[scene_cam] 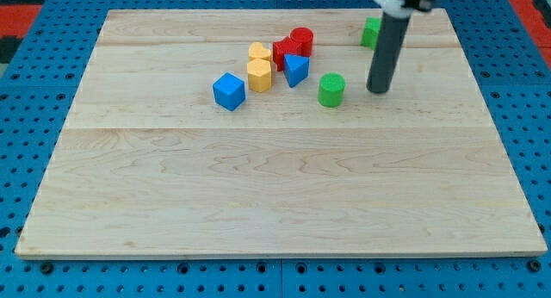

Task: Move the green circle below the green star

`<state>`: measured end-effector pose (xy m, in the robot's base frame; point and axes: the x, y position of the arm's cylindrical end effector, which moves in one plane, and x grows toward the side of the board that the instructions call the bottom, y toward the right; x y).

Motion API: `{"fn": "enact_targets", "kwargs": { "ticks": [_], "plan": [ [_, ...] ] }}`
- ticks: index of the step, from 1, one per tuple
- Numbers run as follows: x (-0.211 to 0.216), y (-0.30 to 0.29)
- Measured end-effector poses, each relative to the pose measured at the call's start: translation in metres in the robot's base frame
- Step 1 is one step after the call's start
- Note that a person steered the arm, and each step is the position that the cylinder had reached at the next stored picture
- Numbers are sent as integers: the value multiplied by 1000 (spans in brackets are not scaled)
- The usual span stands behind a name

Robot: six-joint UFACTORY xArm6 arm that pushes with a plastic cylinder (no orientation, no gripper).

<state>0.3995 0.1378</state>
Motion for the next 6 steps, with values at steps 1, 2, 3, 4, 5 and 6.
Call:
{"fn": "enact_targets", "kwargs": {
  "ticks": [1, 2, 3, 4, 5, 6],
  "plan": [
    [30, -77],
    [2, -68],
    [-30, -40],
    [-26, -79],
    [-32, -83],
    [-55, -35]
  ]
}}
